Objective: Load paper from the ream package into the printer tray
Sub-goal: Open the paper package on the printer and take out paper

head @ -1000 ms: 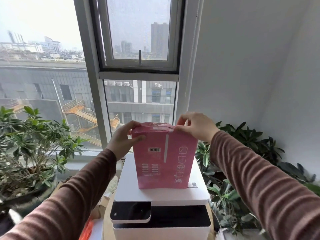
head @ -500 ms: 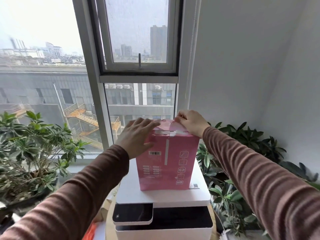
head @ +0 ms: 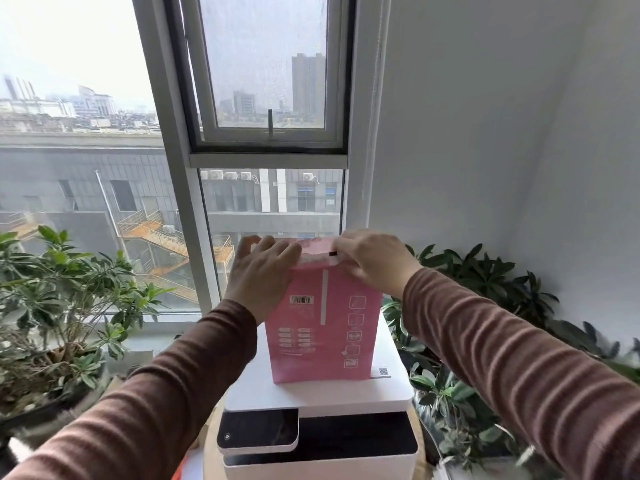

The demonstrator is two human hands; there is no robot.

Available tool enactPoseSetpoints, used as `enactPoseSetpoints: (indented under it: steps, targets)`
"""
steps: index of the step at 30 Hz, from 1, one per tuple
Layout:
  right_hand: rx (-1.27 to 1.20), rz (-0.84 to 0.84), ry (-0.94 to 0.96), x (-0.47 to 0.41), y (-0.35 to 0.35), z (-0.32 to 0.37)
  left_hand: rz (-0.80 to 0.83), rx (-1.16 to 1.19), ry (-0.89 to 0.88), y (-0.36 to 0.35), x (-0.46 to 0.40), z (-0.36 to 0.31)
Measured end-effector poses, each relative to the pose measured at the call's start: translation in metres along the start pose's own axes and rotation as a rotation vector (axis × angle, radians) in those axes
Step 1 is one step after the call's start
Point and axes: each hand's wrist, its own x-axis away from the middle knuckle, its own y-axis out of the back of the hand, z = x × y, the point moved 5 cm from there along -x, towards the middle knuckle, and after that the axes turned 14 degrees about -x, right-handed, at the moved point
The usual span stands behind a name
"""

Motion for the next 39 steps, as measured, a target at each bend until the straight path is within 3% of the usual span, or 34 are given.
enactPoseSetpoints:
  steps: [4,6,11,18,39]
  targets:
    - [0.004,-0.116,0.087,0.012,-0.007,0.003,-0.064,0.002,0.008,-0.006,0.011,0.012]
    - [-0.056,-0.082,0.072,0.013,-0.012,0.006,-0.074,0.007,-0.011,-0.008,0.016,0.012]
    - [-0.366,-0.182,-0.183,0.005,-0.015,0.000,-0.049,0.083,0.017,-0.015,0.024,0.013]
    - [-0.169,-0.113,-0.090,0.001,-0.025,0.008,-0.012,0.097,0.027,-0.015,0.026,0.014]
    - [-0.159,-0.144,-0.030,0.004,-0.022,0.017,-0.044,0.107,0.004,-0.015,0.029,0.011]
